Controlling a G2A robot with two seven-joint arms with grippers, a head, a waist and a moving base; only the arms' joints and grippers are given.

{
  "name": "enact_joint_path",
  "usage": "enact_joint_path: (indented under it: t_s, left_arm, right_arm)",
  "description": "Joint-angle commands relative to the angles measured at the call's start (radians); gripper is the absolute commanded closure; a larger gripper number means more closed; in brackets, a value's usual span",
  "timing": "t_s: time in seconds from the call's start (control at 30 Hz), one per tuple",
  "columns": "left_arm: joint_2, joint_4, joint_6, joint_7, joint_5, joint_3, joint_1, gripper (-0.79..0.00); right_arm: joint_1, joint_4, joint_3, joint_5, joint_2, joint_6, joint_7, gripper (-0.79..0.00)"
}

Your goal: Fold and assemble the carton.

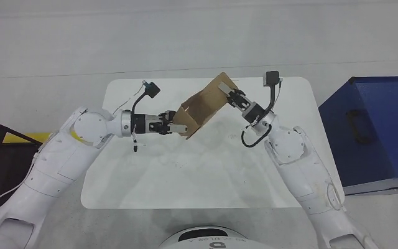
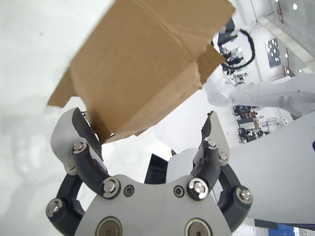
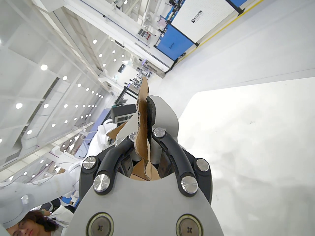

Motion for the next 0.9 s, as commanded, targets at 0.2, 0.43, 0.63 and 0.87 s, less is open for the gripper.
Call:
enact_joint_path:
  t_s: [0.2, 0.43, 0.63, 0.87]
  left_arm:
    - [0.062, 0.173, -0.196, -0.102, -0.243, -0.239, 0.180, -0.785]
    - [0.072, 0.195, -0.180, -0.199, -0.347, -0.269, 0.245, -0.785]
    - [0.034, 0.218, -0.009, -0.236, -0.408, -0.160, 0.159, -0.785]
    - [0.004, 0.143, 0.110, -0.015, -0.318, -0.129, 0.093, -0.785]
  right_arm:
    - [-0.036, 0.037, 0.093, 0.346, 0.009, -0.166, 0.139, 0.000]
    - [-0.020, 0.072, 0.095, 0.523, 0.005, -0.228, 0.236, 0.000]
    - [-0.019, 0.072, 0.091, 0.529, 0.005, -0.228, 0.241, 0.000]
    - [-0.023, 0.055, 0.078, 0.611, -0.001, -0.186, 0.207, 0.000]
